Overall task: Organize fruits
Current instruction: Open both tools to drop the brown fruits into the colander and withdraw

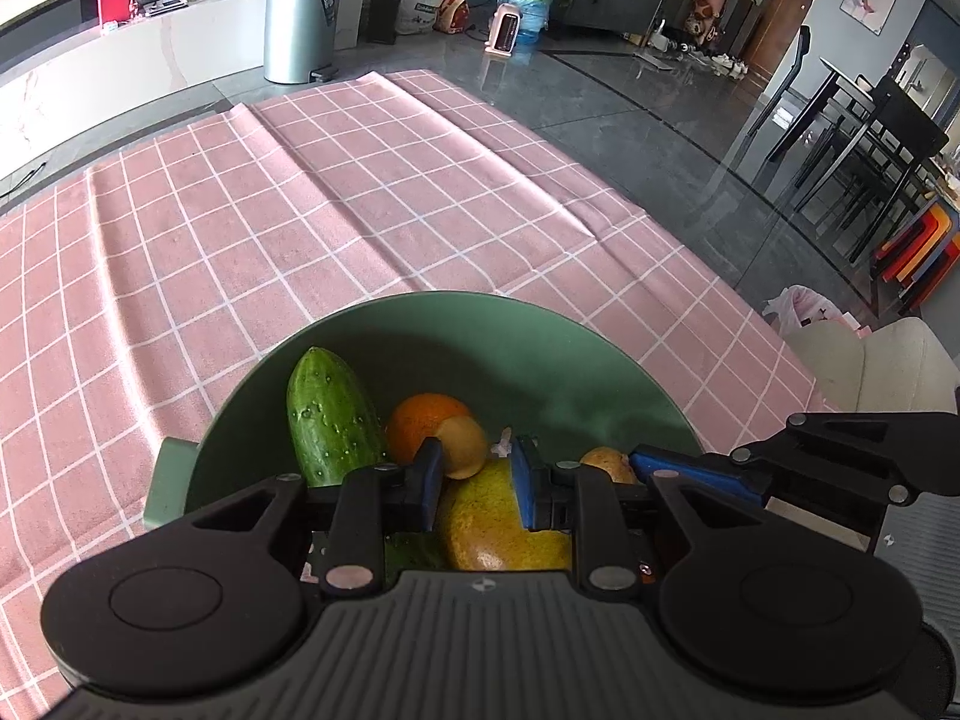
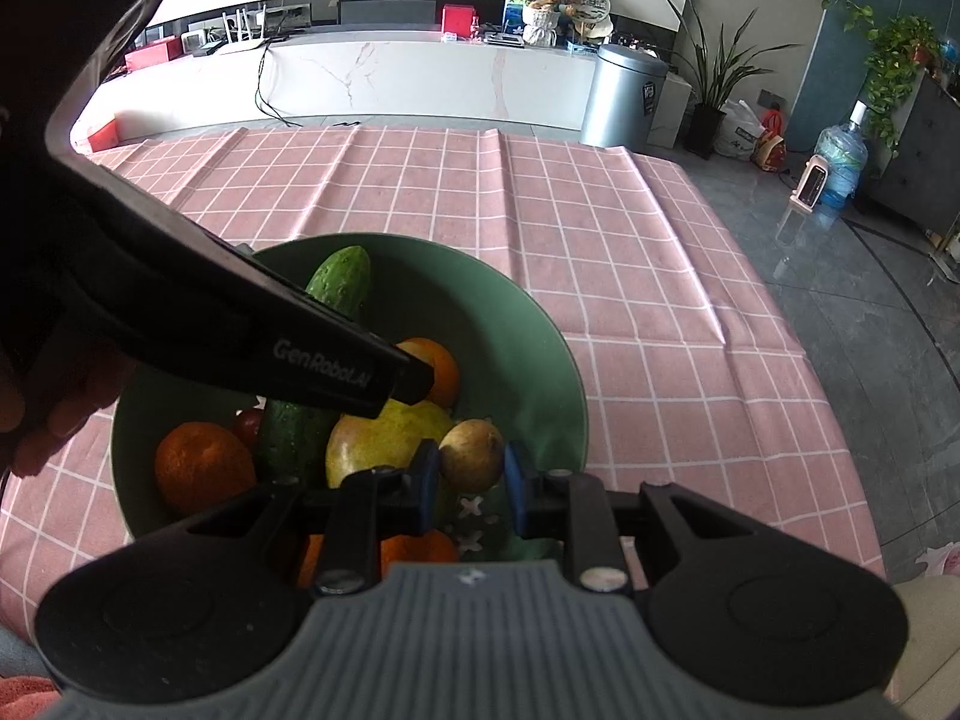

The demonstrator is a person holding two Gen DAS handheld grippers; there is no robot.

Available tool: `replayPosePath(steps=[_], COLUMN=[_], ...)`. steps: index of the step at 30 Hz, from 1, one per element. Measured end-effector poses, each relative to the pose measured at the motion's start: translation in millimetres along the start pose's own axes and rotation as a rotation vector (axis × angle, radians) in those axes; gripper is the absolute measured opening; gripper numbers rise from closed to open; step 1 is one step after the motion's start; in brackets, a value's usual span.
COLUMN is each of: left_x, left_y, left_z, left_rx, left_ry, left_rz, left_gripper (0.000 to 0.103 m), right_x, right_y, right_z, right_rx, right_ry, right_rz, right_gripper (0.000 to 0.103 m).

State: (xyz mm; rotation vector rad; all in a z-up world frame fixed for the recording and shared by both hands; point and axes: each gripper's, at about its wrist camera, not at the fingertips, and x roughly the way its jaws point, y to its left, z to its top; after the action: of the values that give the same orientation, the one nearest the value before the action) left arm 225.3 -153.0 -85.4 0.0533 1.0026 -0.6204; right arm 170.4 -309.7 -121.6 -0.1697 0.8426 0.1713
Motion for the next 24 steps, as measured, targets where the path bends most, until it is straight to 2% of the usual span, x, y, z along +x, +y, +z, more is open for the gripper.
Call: replayPosePath(steps=[2,5,6,8,13,17,24], left_x=[-1,-7,-10,-16,-40,-66,-125], left_y=[-1,-3,-3,-4,-7,-6,-7], left_z=[0,0,0,0,-4,-8,-29], left_rx=[0.004,0.006,0.005,0.005,0.018,0.015,0.037], left_ry=[-0.002,-0.020,-0.026,-0.035,-0.080,-0.103,-0.188], left_rz=[-0.002,0.009,0.009,0.011,0.035,0.067,0.134], left_gripper=[0.030,0.046,0.047,0.047,0.049,0.049,0.049], right_x=[0,-3,-4,-7,-21,-39,-81], right_y=[1,4,5,8,14,21,39], right_z=[1,2,2,2,4,6,1], right_rx=[-0.001,-0.002,-0.003,-0.014,-0.030,-0.021,0.047], right_ry=[0.002,-0.002,-0.002,-0.002,-0.028,-0.069,-0.167], right_rz=[-0.005,-0.015,-0.016,-0.017,-0.023,-0.019,0.019], right_gripper=[0.019,0.021,0.022,0.031,0.035,0.053,0.065])
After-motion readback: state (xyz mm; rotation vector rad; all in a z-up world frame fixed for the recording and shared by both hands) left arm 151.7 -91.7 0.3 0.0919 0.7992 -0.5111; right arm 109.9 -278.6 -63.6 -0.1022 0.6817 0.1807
